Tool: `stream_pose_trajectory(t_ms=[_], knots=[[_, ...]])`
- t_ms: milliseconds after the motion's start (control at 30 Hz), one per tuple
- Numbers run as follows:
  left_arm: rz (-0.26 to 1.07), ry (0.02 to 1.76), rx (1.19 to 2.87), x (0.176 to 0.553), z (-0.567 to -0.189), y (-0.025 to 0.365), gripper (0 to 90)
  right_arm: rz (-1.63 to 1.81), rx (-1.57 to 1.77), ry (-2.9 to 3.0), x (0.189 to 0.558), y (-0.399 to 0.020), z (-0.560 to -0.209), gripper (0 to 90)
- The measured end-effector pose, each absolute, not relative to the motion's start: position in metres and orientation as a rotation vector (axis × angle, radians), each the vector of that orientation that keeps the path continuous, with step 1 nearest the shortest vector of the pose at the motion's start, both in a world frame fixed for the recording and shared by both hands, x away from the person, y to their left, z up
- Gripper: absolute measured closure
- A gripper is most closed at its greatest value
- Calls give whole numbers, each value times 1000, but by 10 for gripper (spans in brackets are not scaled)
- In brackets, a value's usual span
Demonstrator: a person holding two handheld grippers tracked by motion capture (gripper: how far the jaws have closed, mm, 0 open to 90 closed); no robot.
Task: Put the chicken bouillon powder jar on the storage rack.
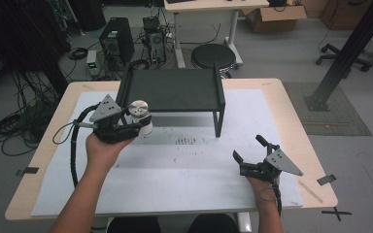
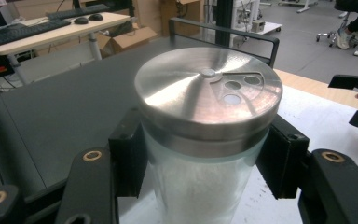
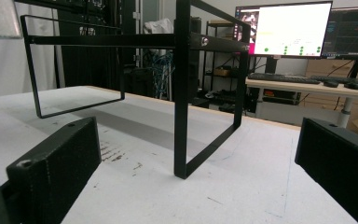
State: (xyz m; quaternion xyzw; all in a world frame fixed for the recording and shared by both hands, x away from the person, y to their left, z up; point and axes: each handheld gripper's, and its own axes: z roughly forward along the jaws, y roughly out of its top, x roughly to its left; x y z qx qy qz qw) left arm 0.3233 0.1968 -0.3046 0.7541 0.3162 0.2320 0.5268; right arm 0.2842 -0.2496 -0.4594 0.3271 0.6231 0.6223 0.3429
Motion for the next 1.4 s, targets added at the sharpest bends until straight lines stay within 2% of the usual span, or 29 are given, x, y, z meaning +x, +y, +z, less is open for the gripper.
stream_pose_trajectory(t_ms=[633, 1400], knots=[[556, 778, 1786, 349, -279, 197, 429, 1616, 852, 1620, 284, -250, -459, 0], [593, 892, 1777, 392, -284, 182, 429, 1618, 859, 1616, 285, -250, -459, 0]])
